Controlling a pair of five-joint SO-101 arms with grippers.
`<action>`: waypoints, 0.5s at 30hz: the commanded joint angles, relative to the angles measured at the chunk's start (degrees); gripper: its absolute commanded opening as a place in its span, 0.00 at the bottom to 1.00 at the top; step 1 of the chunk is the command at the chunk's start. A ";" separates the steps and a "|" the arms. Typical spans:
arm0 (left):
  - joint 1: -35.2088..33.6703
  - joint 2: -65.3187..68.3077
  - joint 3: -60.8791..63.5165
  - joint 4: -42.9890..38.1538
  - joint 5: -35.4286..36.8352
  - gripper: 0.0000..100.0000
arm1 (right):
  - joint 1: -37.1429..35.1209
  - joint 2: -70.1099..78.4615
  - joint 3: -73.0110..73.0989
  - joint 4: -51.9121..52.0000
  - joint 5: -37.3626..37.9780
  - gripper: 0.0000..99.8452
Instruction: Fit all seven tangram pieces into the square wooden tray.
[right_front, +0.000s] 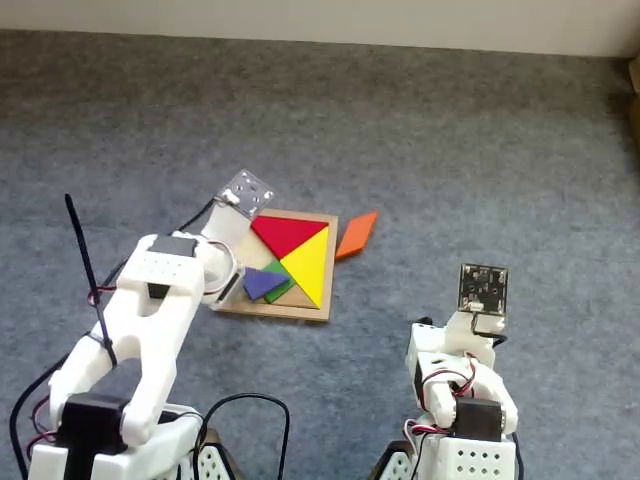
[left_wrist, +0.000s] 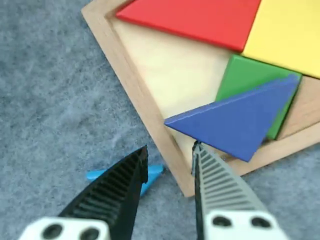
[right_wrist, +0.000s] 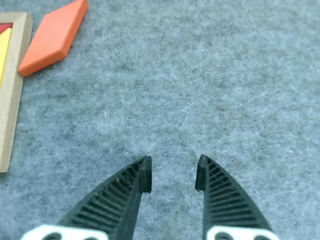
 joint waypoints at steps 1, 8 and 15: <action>-0.40 -0.84 -3.03 -0.88 0.44 0.15 | 0.66 -0.04 8.22 -0.66 0.70 0.16; -0.22 -0.92 -12.09 10.73 0.62 0.15 | 0.66 -0.04 8.22 -0.66 0.70 0.16; 4.09 -0.92 -17.98 18.81 3.60 0.15 | 0.66 -0.04 8.22 -0.66 0.70 0.16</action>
